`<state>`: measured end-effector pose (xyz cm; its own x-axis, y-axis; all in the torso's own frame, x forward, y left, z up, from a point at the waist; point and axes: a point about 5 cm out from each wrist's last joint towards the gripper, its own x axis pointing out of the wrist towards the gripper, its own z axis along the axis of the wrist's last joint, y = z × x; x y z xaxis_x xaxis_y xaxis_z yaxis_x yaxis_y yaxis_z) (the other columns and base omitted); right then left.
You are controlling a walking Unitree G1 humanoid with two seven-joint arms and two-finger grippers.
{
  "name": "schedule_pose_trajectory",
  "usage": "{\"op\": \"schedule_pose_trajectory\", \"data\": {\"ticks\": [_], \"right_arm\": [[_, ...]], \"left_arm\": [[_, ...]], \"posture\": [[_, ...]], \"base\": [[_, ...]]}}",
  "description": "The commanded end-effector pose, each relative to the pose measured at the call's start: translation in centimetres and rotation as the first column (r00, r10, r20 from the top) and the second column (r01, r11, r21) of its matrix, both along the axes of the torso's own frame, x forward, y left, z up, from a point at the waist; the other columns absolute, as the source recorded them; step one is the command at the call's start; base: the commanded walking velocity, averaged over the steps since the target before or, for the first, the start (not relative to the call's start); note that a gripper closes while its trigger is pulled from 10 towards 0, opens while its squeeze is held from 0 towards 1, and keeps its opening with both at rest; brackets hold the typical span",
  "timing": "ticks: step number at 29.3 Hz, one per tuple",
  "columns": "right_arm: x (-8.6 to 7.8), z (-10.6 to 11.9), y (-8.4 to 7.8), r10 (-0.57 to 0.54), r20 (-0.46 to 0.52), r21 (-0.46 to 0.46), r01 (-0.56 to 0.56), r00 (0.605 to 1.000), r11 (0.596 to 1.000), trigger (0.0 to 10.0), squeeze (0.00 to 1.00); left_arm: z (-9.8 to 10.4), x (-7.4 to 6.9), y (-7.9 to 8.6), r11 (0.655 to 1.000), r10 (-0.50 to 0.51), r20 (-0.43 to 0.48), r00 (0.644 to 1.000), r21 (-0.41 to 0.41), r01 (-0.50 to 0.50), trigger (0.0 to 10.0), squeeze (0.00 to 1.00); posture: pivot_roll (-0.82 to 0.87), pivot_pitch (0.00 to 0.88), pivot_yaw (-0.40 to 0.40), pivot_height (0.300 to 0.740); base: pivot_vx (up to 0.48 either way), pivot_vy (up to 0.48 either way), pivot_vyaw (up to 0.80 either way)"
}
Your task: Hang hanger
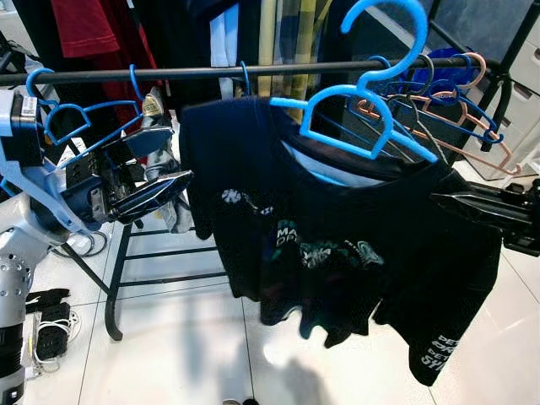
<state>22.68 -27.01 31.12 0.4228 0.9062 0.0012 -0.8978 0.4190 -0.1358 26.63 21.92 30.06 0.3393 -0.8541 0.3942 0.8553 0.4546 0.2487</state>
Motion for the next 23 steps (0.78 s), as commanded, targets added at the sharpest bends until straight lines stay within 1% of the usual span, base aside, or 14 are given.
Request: {"op": "schedule_pose_trajectory", "data": {"ticks": [1,2,5,7,8,9,10,11,13,16,19,20,22,23], "right_arm": [[-0.6,1.2,-0.1,0.039,0.040,0.012,-0.040,0.998,0.999,0.0,0.00],[-0.7,1.4,-0.1,0.058,0.032,-0.004,-0.058,0.998,0.998,0.0,0.00],[-0.7,1.4,-0.1,0.058,0.032,-0.004,-0.058,0.998,0.998,0.0,0.00],[-0.9,1.4,-0.1,0.077,0.017,-0.024,-0.077,0.997,0.997,0.0,0.00],[-0.9,1.1,0.0,0.089,-0.005,-0.051,-0.089,0.996,0.995,0.0,0.00],[-0.9,1.1,0.0,0.089,-0.005,-0.051,-0.089,0.996,0.995,0.0,0.00],[-0.7,0.6,0.3,0.105,-0.041,-0.099,-0.108,0.994,0.989,0.0,0.00],[-0.7,0.6,0.3,0.105,-0.041,-0.099,-0.108,0.994,0.989,0.0,0.00],[-0.6,0.2,0.6,0.119,-0.063,-0.126,-0.126,0.991,0.984,0.0,0.00],[-0.5,0.0,0.8,0.128,-0.071,-0.139,-0.137,0.989,0.981,0.0,0.00],[-0.1,-0.6,1.5,0.146,-0.093,-0.183,-0.161,0.985,0.970,0.0,0.00],[-0.1,-0.6,1.5,0.146,-0.093,-0.183,-0.161,0.985,0.970,0.0,0.00],[0.1,-0.7,2.2,0.174,-0.097,-0.199,-0.190,0.980,0.961,0.0,0.00],[0.1,-0.7,2.2,0.174,-0.097,-0.199,-0.190,0.980,0.961,0.0,0.00]], "left_arm": [[0.9,-0.3,0.1,0.999,-0.017,0.030,0.999,0.032,0.016,10.0,0.00],[1.2,-0.2,0.1,0.999,-0.023,0.043,0.999,0.047,0.021,10.0,0.00],[1.2,-0.2,0.1,0.999,-0.023,0.043,0.999,0.047,0.021,10.0,0.00],[1.5,-0.2,0.0,0.998,-0.028,0.053,0.998,0.063,0.025,10.0,0.00],[1.8,-0.2,-0.3,0.996,-0.044,0.063,0.997,0.078,0.039,10.0,0.00],[1.8,-0.2,-0.3,0.996,-0.044,0.063,0.997,0.078,0.039,10.0,0.00],[2.0,-0.5,-0.8,0.990,-0.077,0.065,0.995,0.125,0.068,10.0,0.00],[2.0,-0.5,-0.8,0.990,-0.077,0.065,0.995,0.125,0.068,10.0,0.00],[1.9,-0.5,-1.2,0.984,-0.086,0.065,0.994,0.162,0.074,10.0,0.00],[1.8,-0.6,-1.4,0.981,-0.096,0.059,0.994,0.175,0.084,10.0,0.00],[1.2,-0.4,-2.2,0.965,-0.128,0.025,0.991,0.234,0.119,10.0,0.00],[1.2,-0.4,-2.2,0.965,-0.128,0.025,0.991,0.234,0.119,10.0,0.00],[0.1,-0.2,-3.3,0.940,-0.145,-0.014,0.989,0.311,0.142,10.0,0.00],[0.1,-0.2,-3.3,0.940,-0.145,-0.014,0.989,0.311,0.142,10.0,0.00]], "posture": [[-0.13,0.114,0.042,0.740],[-0.13,0.114,0.043,0.740],[-0.13,0.114,0.043,0.740],[-0.13,0.114,0.044,0.740],[-0.13,0.115,0.044,0.740],[-0.13,0.115,0.044,0.740],[-0.13,0.115,0.043,0.740],[-0.13,0.115,0.043,0.740],[-0.12,0.114,0.044,0.740],[-0.12,0.114,0.043,0.740],[-0.12,0.112,0.043,0.740],[-0.12,0.112,0.043,0.740],[-0.12,0.111,0.044,0.740],[-0.12,0.111,0.044,0.740]], "base": [[0.000,0.000,0.00],[0.000,0.000,0.00],[0.000,0.000,0.00],[0.000,0.000,0.00],[0.000,0.000,0.00],[0.000,0.000,0.00],[0.000,0.000,0.00],[0.000,0.000,0.00],[0.000,0.000,0.00],[0.000,0.000,0.00],[0.000,0.000,0.00],[0.000,0.000,0.00],[0.000,0.000,0.00],[0.000,0.000,0.00]]}}
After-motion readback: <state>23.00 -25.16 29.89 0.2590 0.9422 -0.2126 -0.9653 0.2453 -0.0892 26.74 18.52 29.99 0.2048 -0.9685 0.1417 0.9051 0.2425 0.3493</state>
